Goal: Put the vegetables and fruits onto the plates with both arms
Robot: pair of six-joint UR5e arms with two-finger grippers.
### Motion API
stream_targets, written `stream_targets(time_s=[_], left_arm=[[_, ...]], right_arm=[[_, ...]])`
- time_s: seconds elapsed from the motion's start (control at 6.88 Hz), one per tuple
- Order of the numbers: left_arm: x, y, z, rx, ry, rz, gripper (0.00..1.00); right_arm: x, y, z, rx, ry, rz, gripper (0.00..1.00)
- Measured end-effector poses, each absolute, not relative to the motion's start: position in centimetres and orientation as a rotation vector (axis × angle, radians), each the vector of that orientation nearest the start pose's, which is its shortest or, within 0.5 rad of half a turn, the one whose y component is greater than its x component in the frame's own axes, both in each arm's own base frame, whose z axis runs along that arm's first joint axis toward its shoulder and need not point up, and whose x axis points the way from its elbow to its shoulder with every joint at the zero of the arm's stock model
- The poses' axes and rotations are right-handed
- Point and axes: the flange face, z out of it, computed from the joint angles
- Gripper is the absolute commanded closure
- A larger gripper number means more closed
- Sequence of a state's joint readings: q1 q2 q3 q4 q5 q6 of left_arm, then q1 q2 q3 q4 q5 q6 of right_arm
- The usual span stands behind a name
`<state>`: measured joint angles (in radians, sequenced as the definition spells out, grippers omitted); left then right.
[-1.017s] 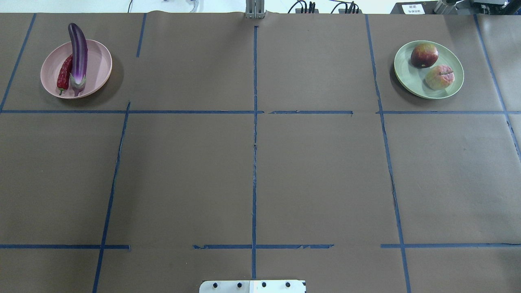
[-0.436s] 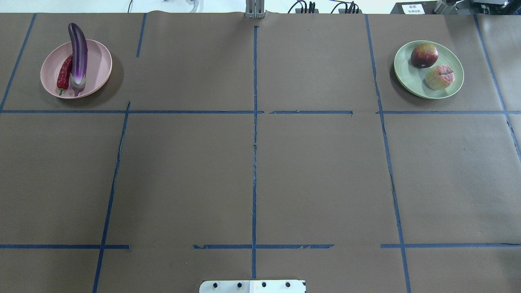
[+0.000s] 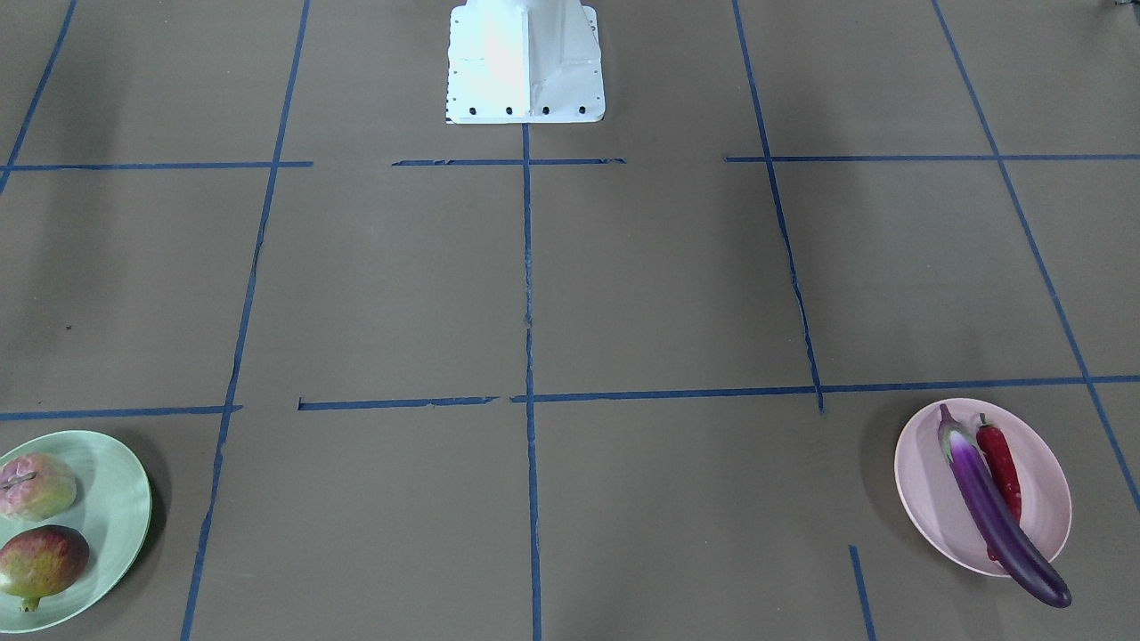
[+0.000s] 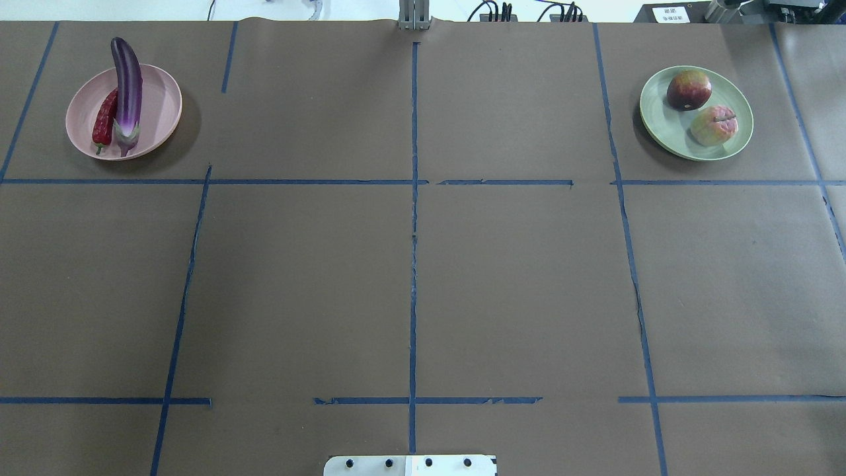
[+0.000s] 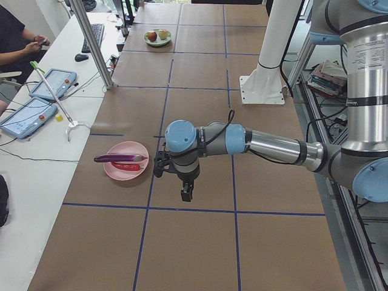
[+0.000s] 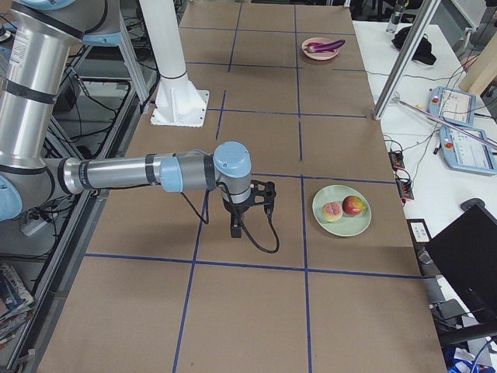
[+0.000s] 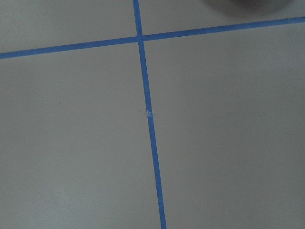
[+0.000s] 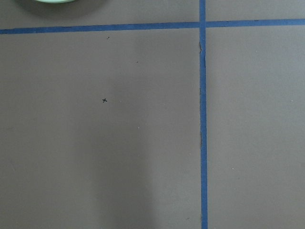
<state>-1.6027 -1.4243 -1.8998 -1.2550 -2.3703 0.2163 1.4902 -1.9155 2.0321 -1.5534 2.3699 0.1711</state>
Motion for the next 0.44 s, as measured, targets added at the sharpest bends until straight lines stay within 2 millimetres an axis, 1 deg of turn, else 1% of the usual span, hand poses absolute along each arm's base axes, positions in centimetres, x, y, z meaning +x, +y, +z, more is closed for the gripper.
stream_targets(time_s=[0.15,0.29,0.44], left_arm=[[-7.5,-40.8,60.8,-0.039,0.811,0.116,0.00],[-7.5,-40.8,61.7,-0.036,0.812,0.118,0.00],[-7.5,-40.7,62.2,-0.034,0.813,0.118,0.00]], right_arm=[[3.5,-35.7,57.6,0.022,-0.807,0.038,0.00],[3.6,-35.6,58.0,0.014,-0.806,0.044,0.00],[3.7,-35.3,58.3,0.009,-0.805,0.049,0.00]])
